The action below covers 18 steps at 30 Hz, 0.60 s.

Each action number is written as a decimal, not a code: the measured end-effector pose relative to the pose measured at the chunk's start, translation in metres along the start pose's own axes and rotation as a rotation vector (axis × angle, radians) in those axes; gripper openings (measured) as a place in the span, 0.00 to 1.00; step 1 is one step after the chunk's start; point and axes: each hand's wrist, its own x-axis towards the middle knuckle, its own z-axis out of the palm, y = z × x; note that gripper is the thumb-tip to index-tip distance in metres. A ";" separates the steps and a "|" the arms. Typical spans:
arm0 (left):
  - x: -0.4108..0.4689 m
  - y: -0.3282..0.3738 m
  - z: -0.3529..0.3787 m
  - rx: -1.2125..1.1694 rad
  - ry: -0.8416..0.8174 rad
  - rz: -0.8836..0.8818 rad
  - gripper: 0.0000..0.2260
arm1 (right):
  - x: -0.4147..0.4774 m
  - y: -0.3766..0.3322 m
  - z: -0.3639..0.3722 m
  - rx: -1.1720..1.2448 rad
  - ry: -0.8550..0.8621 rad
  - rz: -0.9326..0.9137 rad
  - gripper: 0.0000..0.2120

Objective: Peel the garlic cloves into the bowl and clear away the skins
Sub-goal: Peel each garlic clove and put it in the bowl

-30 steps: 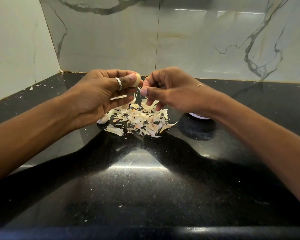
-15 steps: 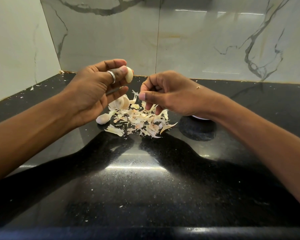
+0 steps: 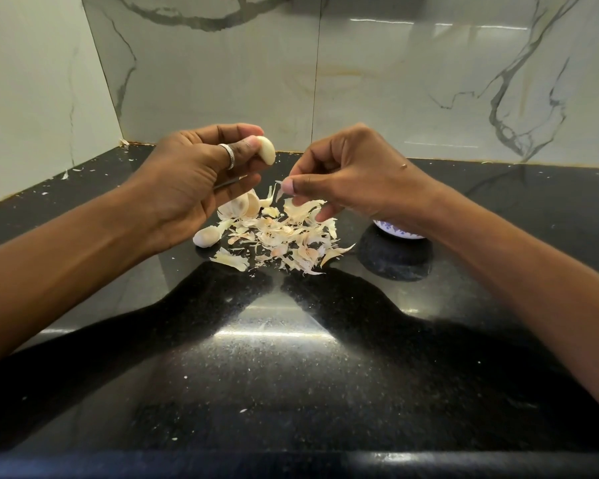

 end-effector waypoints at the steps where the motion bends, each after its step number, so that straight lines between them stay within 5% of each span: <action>1: 0.000 0.000 0.000 0.005 0.002 0.000 0.08 | 0.000 0.001 0.000 -0.008 0.002 0.001 0.04; 18: 0.000 -0.001 0.001 0.071 0.018 0.005 0.07 | 0.006 0.003 0.005 -0.115 0.137 -0.019 0.07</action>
